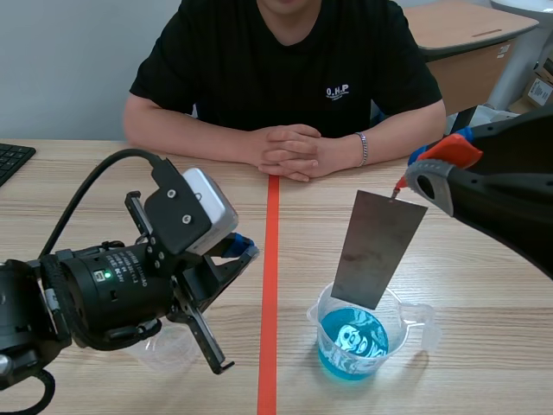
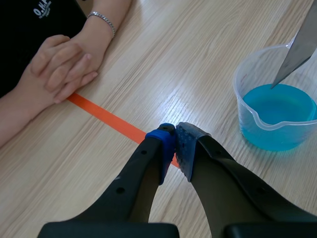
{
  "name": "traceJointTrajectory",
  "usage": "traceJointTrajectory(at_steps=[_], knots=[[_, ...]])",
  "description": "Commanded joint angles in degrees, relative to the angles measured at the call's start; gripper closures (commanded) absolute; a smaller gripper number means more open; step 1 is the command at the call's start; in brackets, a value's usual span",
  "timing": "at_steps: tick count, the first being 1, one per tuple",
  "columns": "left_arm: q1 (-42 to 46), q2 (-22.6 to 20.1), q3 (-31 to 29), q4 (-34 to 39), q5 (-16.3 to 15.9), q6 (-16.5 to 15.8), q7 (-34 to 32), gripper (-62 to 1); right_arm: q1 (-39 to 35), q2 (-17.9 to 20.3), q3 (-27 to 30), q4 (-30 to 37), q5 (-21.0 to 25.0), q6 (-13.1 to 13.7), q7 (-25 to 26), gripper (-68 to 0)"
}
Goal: Do the redox reaction experiment.
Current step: 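Raise the plate and point at it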
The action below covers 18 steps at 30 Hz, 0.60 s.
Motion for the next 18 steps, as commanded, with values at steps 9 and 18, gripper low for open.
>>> traceJointTrajectory(at_steps=[9, 18], knots=[[-1.7, 4.5, 3.2, -2.4, 1.4, -4.0, -0.7, -4.2, 0.4, 0.8, 0.5, 1.2, 0.9, 0.3, 0.7, -1.5], [-1.7, 6.2, 3.7, -2.7, 1.3, -4.7, -0.5, -4.2, 0.4, 0.8, 0.5, 1.2, 0.9, 0.3, 0.7, -1.5]])
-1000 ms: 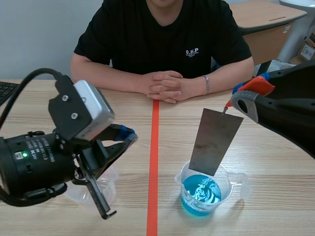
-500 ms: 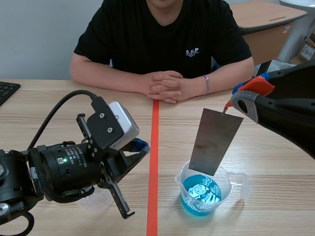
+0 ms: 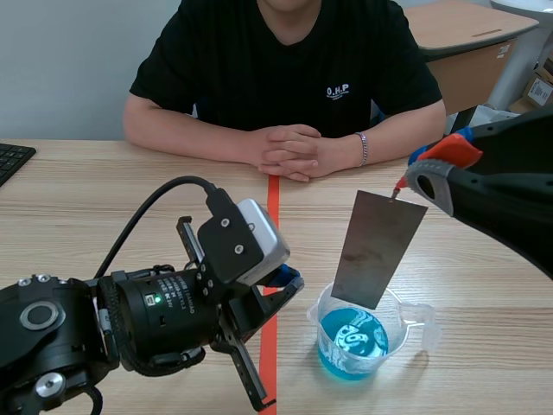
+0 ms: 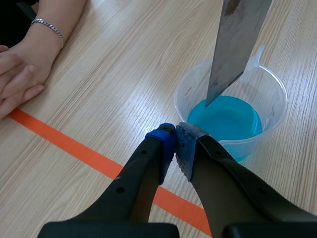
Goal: Do the redox reaction experiment.
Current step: 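Raise the plate and point at it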
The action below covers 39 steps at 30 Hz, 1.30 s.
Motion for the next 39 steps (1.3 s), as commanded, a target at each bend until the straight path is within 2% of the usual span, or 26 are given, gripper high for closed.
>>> traceJointTrajectory(at_steps=[1, 7, 39], knots=[[-0.3, 0.2, 0.2, 0.7, -0.2, -0.1, -0.6, -4.2, 0.4, 0.8, 0.5, 1.2, 0.9, 0.3, 0.7, -1.5], [-0.3, 0.4, 0.2, 0.7, -0.4, -0.9, -0.7, -4.2, 0.4, 0.8, 0.5, 1.2, 0.9, 0.3, 0.7, -1.5], [-0.3, 0.3, 0.2, 0.7, -0.4, -0.8, -1.3, -4.2, 0.4, 0.8, 0.5, 1.2, 0.9, 0.3, 0.7, -1.5]])
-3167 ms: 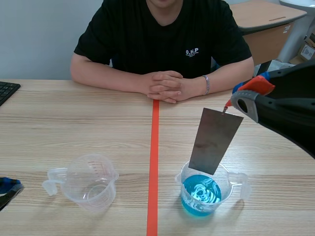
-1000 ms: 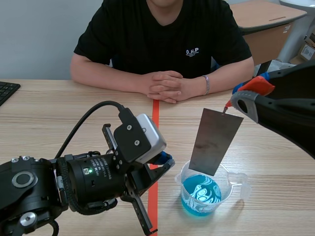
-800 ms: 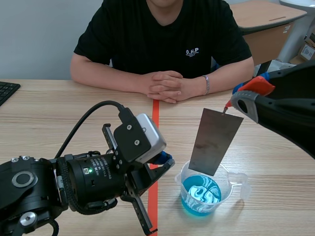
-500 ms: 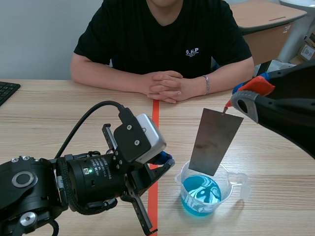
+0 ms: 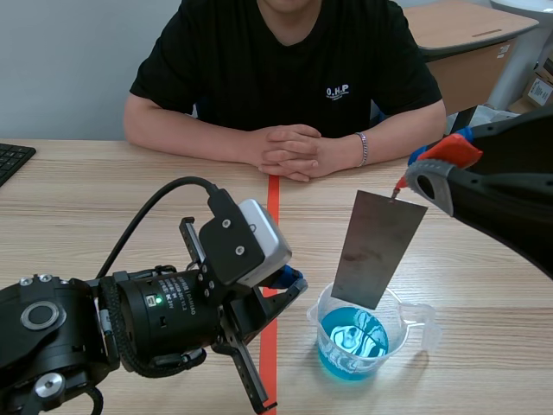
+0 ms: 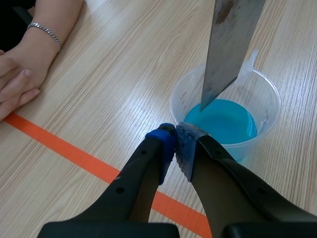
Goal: Do the redox reaction experiment.
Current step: 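Raise the plate and point at it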
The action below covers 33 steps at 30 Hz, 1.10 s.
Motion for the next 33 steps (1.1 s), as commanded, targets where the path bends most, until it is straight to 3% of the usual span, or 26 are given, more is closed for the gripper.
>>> traceJointTrajectory(at_steps=[1, 6, 11, 15, 23, 29, 33], knots=[[-0.3, 0.3, 0.2, 0.7, -0.4, 0.1, -0.9, -4.2, 0.4, 0.8, 0.5, 1.2, 0.9, 0.3, 0.7, -1.5], [-0.3, -0.2, 0.2, 0.8, -0.3, 0.5, -0.9, -4.2, 0.4, 0.8, 0.5, 1.2, 0.9, 0.3, 0.7, -1.5], [0.2, -3.4, 0.1, 1.9, -0.5, 0.6, -1.5, -4.2, 0.4, 0.8, 0.5, 1.2, 1.0, 0.3, 0.7, -1.5], [3.1, -7.3, -2.3, 5.7, -2.5, 3.4, -1.6, -4.2, 0.4, 0.8, 0.5, 1.2, 0.9, 0.3, 0.7, -1.5], [14.1, -15.7, -10.9, 14.2, -3.4, 5.3, -2.5, -4.2, 0.4, 0.8, 0.5, 1.2, 1.1, 0.3, 0.7, -1.5], [28.2, -18.6, -21.8, 17.8, -3.4, 12.3, -3.5, -4.2, 0.4, 0.8, 0.5, 1.2, 1.1, 0.3, 0.7, -1.5], [39.6, -18.6, -30.3, 19.2, -3.4, 15.3, -4.5, -4.2, 0.4, 0.8, 0.5, 1.2, 1.1, 0.3, 0.7, -1.5]])
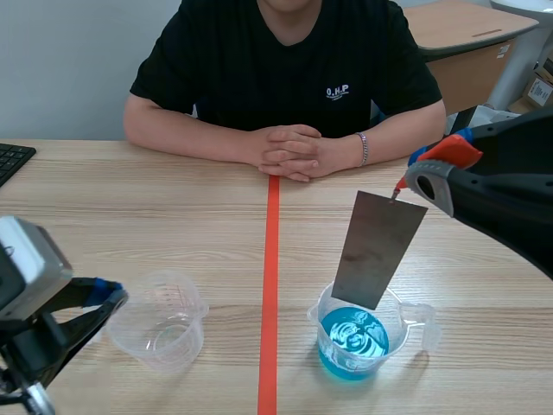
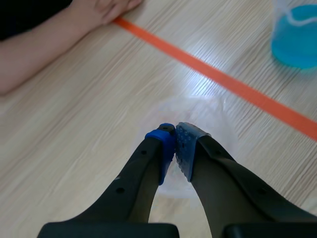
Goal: Do the redox reaction experiment.
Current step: 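Raise the plate and point at it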
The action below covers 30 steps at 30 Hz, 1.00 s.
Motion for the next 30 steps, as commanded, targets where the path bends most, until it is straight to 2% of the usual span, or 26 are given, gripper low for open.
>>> traceJointTrajectory(at_steps=[1, 5, 10, 15, 20, 23, 27, 30], knots=[[4.5, 0.5, -2.1, 1.6, -0.3, 1.2, -2.3, -4.2, 0.4, 0.8, 0.5, 1.2, 1.0, 0.3, 0.8, -1.5], [14.1, 3.6, -9.7, 2.4, -0.4, 3.5, -3.3, -4.2, 0.4, 0.8, 0.5, 1.2, 1.0, 0.3, 0.8, -1.5], [22.8, 10.3, -16.1, 2.4, -0.3, 3.9, -2.9, -4.2, 0.4, 0.8, 0.5, 1.2, 1.0, 0.3, 0.8, -1.5], [27.5, 18.4, -18.3, 2.3, -0.3, 3.9, -2.7, -4.2, 0.4, 0.8, 0.5, 1.2, 1.0, 0.3, 0.8, -1.5], [27.8, 25.6, -18.4, 1.9, -0.3, 3.9, 0.2, -4.2, 0.4, 0.8, 0.5, 1.2, 1.0, 0.3, 0.9, -1.5], [27.8, 27.6, -18.4, 1.4, -0.3, 3.8, 0.4, -4.2, 0.4, 0.8, 0.5, 1.2, 1.0, 0.3, 0.9, -1.5], [27.3, 27.9, -18.4, 0.0, -0.3, 2.2, 0.1, -4.2, 0.5, 0.8, 0.5, 1.2, 1.1, 0.3, 0.9, -1.5], [26.3, 27.8, -18.4, -1.6, -0.2, 2.1, 0.1, -4.2, 0.5, 0.8, 0.5, 1.2, 1.1, 0.3, 1.1, -1.5]])
